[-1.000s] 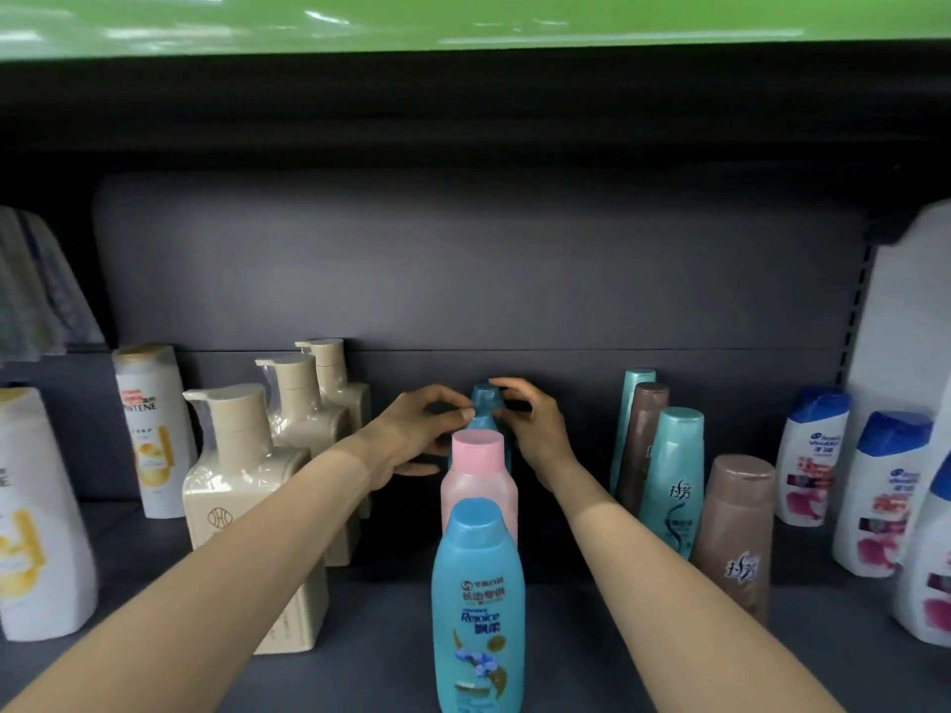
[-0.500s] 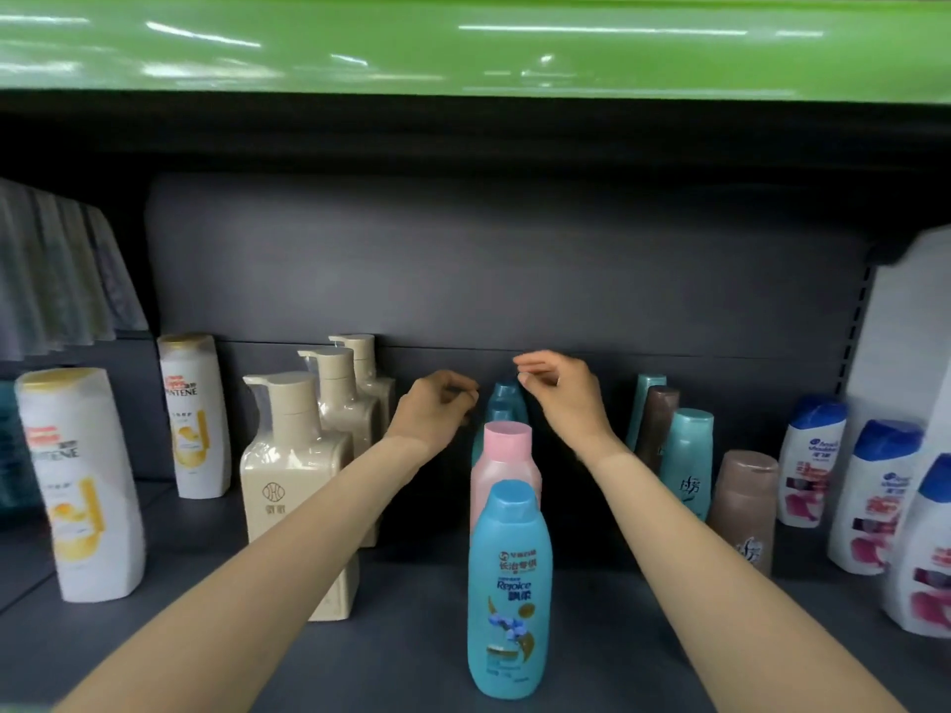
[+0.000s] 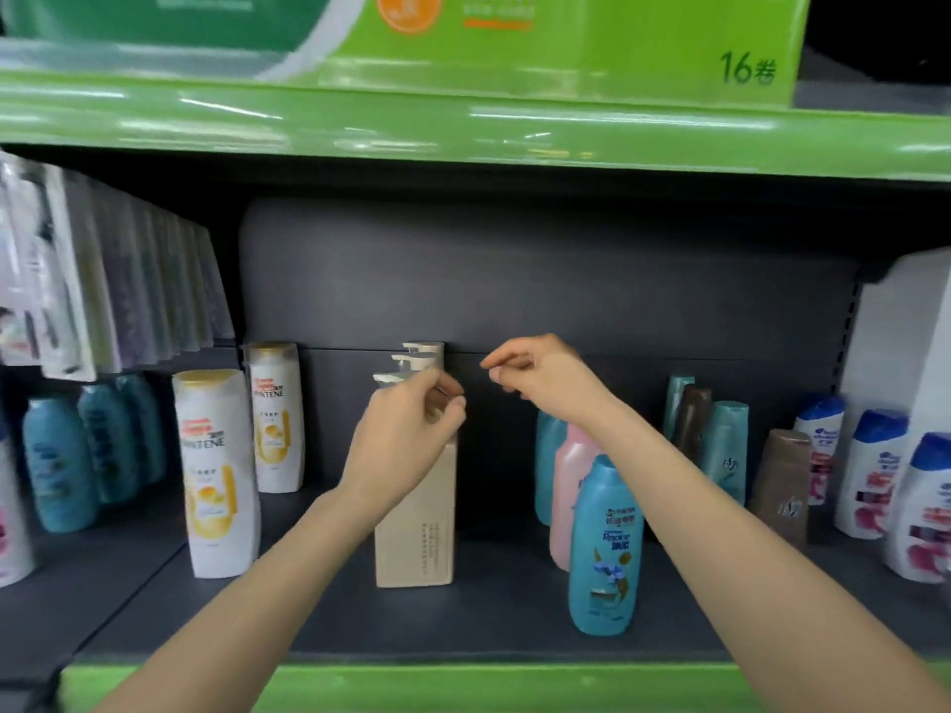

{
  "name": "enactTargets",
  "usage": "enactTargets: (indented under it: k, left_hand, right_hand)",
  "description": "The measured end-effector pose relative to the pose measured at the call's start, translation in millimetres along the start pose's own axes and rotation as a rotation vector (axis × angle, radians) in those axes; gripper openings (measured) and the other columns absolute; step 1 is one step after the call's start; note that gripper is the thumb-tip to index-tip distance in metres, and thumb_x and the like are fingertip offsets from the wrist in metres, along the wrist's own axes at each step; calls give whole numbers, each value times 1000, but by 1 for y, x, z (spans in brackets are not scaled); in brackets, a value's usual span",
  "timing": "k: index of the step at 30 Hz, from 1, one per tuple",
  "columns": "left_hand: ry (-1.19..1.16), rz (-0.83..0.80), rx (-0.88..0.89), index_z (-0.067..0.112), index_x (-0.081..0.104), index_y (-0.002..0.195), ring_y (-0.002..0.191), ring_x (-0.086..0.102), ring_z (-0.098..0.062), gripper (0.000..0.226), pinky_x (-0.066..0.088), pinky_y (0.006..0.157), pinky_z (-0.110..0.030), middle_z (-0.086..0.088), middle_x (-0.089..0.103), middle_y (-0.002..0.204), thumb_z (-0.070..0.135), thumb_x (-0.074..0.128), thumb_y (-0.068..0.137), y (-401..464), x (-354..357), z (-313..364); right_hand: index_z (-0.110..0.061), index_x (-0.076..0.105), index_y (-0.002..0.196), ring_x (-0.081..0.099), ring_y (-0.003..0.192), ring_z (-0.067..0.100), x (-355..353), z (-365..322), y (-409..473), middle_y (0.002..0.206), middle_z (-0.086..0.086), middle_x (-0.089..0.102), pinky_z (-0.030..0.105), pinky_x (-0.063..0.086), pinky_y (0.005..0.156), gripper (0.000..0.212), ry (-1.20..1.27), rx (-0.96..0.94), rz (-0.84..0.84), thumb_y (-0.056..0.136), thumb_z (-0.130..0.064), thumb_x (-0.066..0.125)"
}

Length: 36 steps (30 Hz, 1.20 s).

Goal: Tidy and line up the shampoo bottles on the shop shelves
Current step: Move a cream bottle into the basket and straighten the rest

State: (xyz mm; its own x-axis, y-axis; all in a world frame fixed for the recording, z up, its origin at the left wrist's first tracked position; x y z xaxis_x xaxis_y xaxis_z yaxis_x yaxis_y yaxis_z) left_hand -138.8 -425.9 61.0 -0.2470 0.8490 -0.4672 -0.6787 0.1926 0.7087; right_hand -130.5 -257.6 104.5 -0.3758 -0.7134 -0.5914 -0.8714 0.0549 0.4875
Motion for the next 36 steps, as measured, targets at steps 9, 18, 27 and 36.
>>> enactTargets:
  k: [9,18,27,36]
  left_hand:
    - [-61,-99,-68,16,54,108,81,56,-10,27,38,70,-13,0,57,106,18,64,84,-13,-39,-67]
    - [-410,-367,-46,44,28,135,99,57,-3,74,43,74,-1,3,51,124,5,64,84,-49,-26,-100]
    - [-495,-440,-78,55,7,138,114,52,-5,98,45,94,-21,9,53,123,8,71,80,-59,-5,-124]
    - [-449,-341,0,52,16,137,86,57,4,93,44,73,-4,18,54,103,14,75,77,-57,-4,-110]
  right_hand:
    - [-18,53,129,58,103,19,72,-26,-43,117,7,61,22,40,82,41,-56,140,72,88,-20,62]
    - [-30,39,138,55,103,10,119,-11,-95,123,2,54,26,46,92,60,33,169,188,87,-9,62]
    - [-36,37,133,54,108,15,144,1,-90,117,0,56,41,48,93,68,40,142,363,79,-10,67]
    - [-40,40,119,56,108,16,132,2,-87,119,-7,58,39,49,92,53,78,118,387,80,-19,70]
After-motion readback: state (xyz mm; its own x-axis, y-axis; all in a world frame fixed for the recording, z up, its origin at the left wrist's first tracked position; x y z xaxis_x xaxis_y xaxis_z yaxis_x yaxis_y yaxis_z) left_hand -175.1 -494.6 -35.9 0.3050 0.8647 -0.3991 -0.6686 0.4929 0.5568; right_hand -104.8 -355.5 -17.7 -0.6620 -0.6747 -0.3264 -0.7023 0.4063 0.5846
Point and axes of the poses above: each hand's wrist, its own y-axis towards the middle knuckle, its own x-axis out of the palm, z = x × y, the point moved 1 cm from there along y, towards the middle knuckle
